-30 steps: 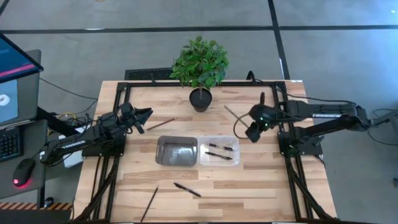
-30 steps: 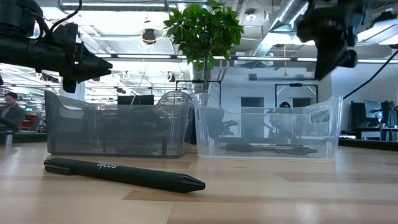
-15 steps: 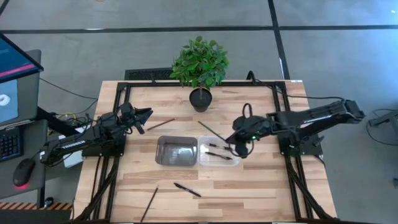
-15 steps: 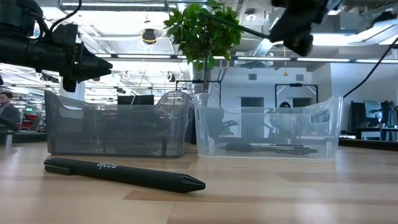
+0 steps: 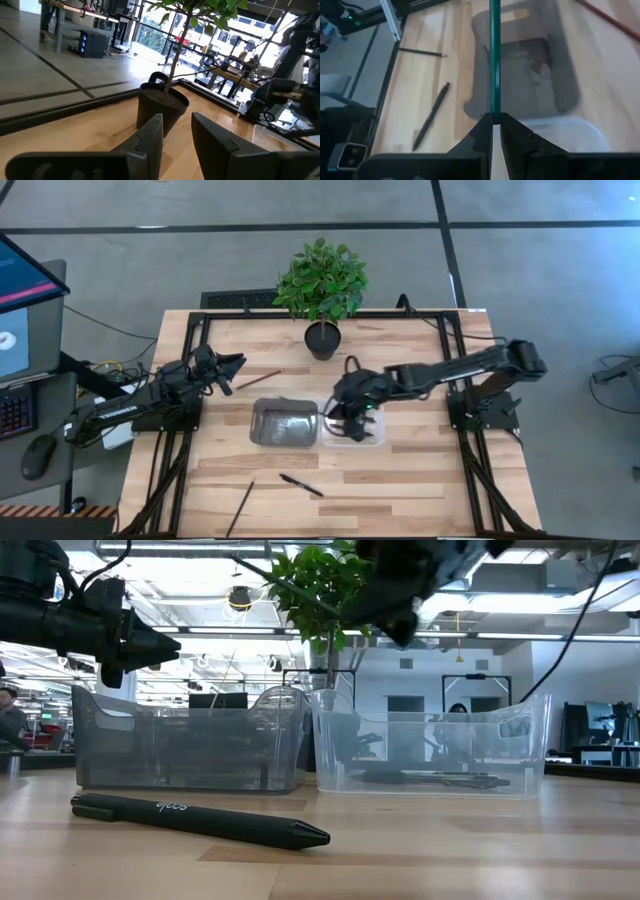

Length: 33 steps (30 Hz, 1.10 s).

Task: Sort pens & pencils
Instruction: Put the green pencil into the black bin

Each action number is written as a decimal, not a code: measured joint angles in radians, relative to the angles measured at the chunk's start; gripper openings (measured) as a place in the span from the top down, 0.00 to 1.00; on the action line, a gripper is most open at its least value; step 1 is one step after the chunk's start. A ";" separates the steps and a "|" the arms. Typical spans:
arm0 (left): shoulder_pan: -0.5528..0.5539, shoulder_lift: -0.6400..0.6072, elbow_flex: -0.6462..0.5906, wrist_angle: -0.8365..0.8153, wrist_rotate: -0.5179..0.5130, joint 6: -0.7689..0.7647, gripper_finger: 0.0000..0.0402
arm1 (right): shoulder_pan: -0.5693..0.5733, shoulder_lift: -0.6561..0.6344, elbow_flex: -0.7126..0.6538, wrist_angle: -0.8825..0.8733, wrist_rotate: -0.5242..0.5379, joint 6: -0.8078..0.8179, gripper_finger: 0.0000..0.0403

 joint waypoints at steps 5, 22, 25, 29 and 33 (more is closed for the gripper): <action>0.000 0.000 0.000 -0.004 0.027 -0.001 0.77 | 0.000 0.133 0.116 -0.008 -0.063 -0.016 0.87; 0.000 -0.002 0.000 -0.014 0.096 -0.010 0.77 | -0.042 0.420 0.365 -0.210 -0.092 0.007 0.87; 0.000 -0.001 0.000 -0.015 0.097 -0.010 0.77 | -0.062 0.429 0.372 -0.247 -0.092 0.011 0.87; 0.000 -0.001 0.000 -0.015 0.097 -0.010 0.77 | -0.074 0.427 0.374 -0.293 -0.091 0.012 0.87; 0.000 -0.001 0.000 -0.015 0.097 -0.010 0.77 | -0.073 0.423 0.373 -0.316 -0.090 0.012 0.87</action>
